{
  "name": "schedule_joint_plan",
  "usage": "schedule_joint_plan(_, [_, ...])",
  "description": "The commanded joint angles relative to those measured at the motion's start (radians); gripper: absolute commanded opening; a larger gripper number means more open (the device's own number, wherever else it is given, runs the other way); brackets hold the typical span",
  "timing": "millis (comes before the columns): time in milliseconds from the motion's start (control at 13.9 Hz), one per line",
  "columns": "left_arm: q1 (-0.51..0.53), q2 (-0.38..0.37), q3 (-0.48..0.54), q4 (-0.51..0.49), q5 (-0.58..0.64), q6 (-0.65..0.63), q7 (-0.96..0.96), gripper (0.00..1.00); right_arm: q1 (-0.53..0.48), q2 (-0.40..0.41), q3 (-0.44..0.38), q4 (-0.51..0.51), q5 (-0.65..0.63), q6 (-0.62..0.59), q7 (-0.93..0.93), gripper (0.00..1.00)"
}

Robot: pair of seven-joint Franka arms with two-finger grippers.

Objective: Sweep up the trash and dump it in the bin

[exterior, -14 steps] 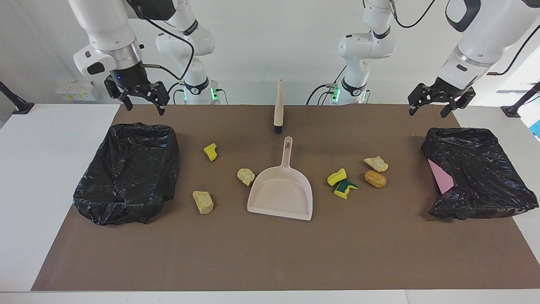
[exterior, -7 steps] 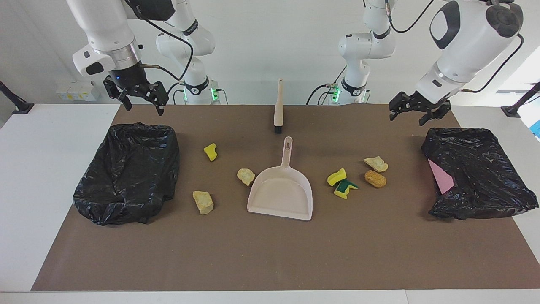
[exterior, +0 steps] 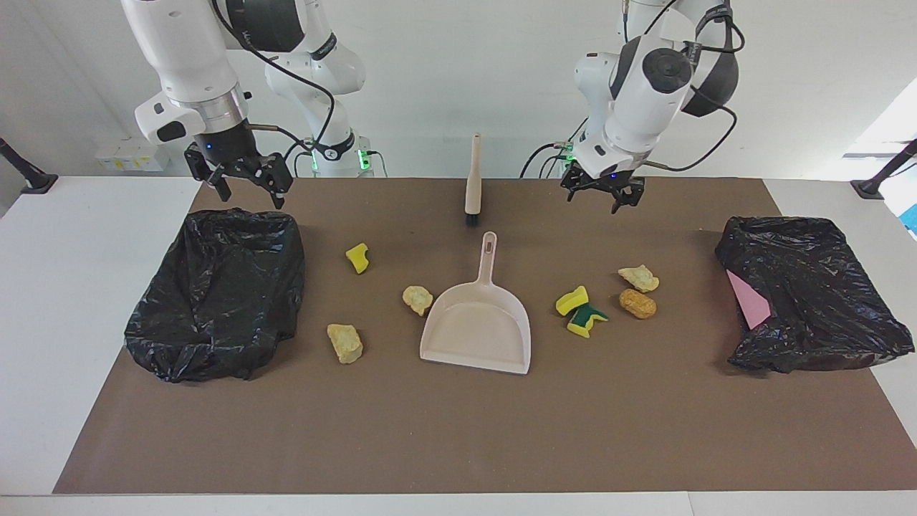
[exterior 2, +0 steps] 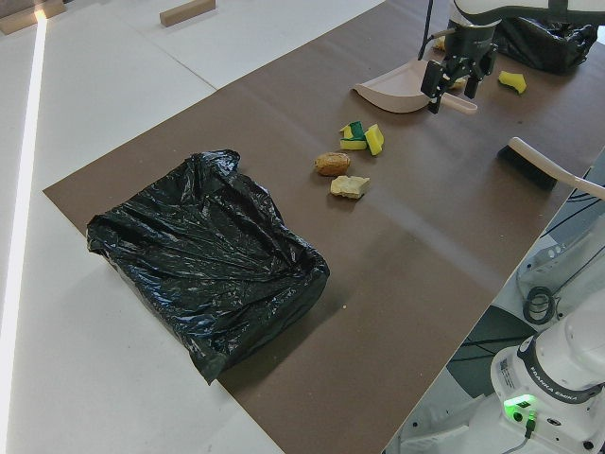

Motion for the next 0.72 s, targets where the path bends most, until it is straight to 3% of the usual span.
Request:
schedule_joint_plan(0, [-0.116, -0.119, 0.019, -0.170, -0.011, 0.104, -0.112, 1.00, 0.091, 0.013, 0.007, -0.055, 0.007, 0.075, 0.090, 1.00])
schedule_joint_plan(503, [-0.517, -0.135, 0.016, -0.373, -0.014, 0.356, -0.537, 1.00, 0.332, 0.201, 0.007, -0.040, 0.004, 0.306, 0.405, 1.00])
schedule_joint_plan(647, [-0.628, -0.138, 0.016, -0.421, -0.014, 0.446, -0.652, 1.00, 0.375, 0.251, 0.007, -0.008, 0.009, 0.320, 0.448, 1.00])
